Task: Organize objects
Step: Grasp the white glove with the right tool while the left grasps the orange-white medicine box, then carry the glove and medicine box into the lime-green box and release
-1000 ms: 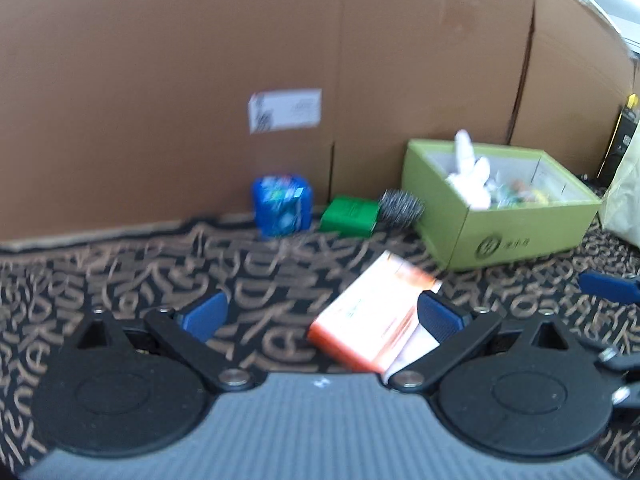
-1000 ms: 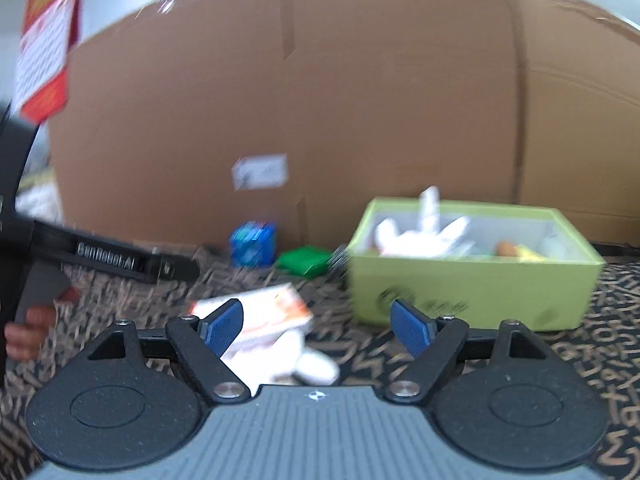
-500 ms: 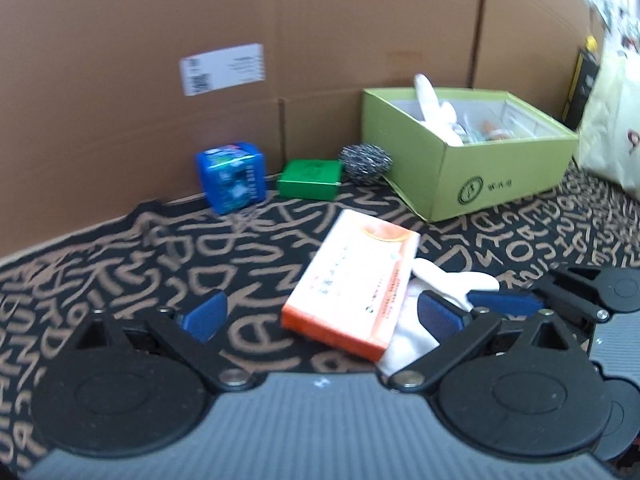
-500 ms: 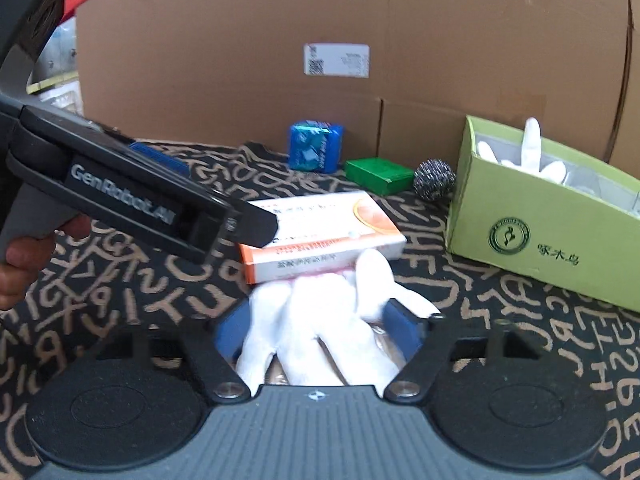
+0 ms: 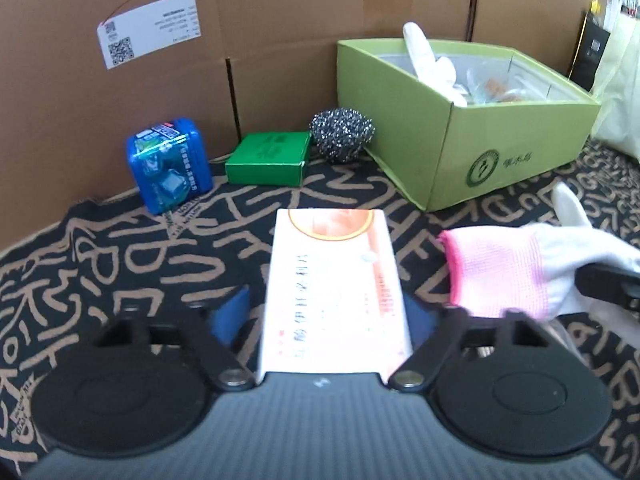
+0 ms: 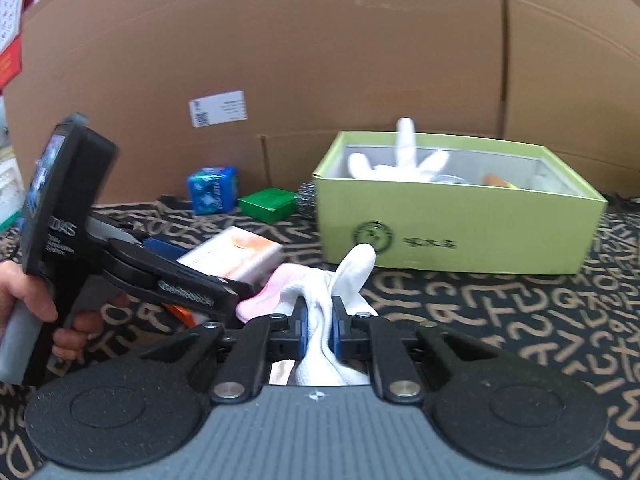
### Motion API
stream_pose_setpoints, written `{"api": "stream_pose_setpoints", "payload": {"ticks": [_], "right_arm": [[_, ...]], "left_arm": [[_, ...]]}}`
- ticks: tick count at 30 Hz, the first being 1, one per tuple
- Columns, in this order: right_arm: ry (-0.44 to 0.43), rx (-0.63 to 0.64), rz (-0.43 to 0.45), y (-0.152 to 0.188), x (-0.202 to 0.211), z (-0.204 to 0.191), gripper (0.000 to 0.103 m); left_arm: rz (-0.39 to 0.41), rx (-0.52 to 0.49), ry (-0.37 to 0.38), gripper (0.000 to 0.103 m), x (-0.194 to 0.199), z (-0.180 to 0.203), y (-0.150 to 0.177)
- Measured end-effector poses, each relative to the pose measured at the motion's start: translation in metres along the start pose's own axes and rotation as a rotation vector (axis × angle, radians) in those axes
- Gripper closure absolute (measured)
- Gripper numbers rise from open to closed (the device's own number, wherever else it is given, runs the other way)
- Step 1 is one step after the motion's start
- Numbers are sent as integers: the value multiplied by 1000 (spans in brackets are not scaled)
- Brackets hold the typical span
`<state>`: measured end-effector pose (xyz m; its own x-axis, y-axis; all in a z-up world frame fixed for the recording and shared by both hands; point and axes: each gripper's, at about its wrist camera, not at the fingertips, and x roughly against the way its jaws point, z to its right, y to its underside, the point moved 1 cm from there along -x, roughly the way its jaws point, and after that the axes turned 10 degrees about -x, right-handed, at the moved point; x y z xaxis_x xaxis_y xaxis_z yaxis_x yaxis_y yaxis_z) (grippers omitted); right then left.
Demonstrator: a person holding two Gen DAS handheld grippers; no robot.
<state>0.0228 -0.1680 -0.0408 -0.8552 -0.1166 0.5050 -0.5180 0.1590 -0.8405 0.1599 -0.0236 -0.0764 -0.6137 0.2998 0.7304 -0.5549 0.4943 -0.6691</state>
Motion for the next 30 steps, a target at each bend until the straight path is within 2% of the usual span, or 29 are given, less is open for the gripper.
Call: {"api": "stream_pose_setpoints", "payload": {"ticks": [3,5,6,7,8,9,10,13,17,18,19,20,22,24,28,30], "right_arm": [[63,-20,-35,2,0,8,90],[37,-29,-79,4,2,14,85],[6,-23,-102,5,4,14,71],[-23,-19,-108,6,6,14,50],[-41,-14,-99,6,9,13,40],[-49,2,-83,4,10,11,32],[-43,30,-62,3,10,7,32],[0,93,-53,-3,1,-4,32],[-44,81,-141,0,-20,-5,32],[-44,83,-154,3,-24,-5,35],[-36,80,-165,6,-28,-4,47],[-39,63,-170,7,-30,-2,53],[-55,-5,-167,4,-29,5,69],[-77,-54,-153,1,-25,10,77],[-104,-113,-114,-4,-15,17,88],[-104,-119,-83,-6,-8,19,89]], "left_arm": [[-15,-12,-25,38,11,-8,7],[-31,-15,-35,38,19,-16,18],[-31,-10,-35,37,23,-19,22],[-34,1,-27,37,27,-22,26],[-36,16,-14,35,30,-24,28],[-36,28,-7,27,31,-25,29],[-34,36,-11,18,32,-26,29],[-29,21,-50,14,28,-23,25],[-44,21,-63,6,19,-21,26],[-39,24,-63,6,18,-22,27],[-37,30,-57,8,18,-23,28],[-34,39,-42,11,19,-23,29],[-27,45,-31,27,22,-24,29],[-25,58,-27,37,25,-25,28],[-16,77,-15,37,31,-21,30],[4,65,-10,37,39,-15,29]]}}
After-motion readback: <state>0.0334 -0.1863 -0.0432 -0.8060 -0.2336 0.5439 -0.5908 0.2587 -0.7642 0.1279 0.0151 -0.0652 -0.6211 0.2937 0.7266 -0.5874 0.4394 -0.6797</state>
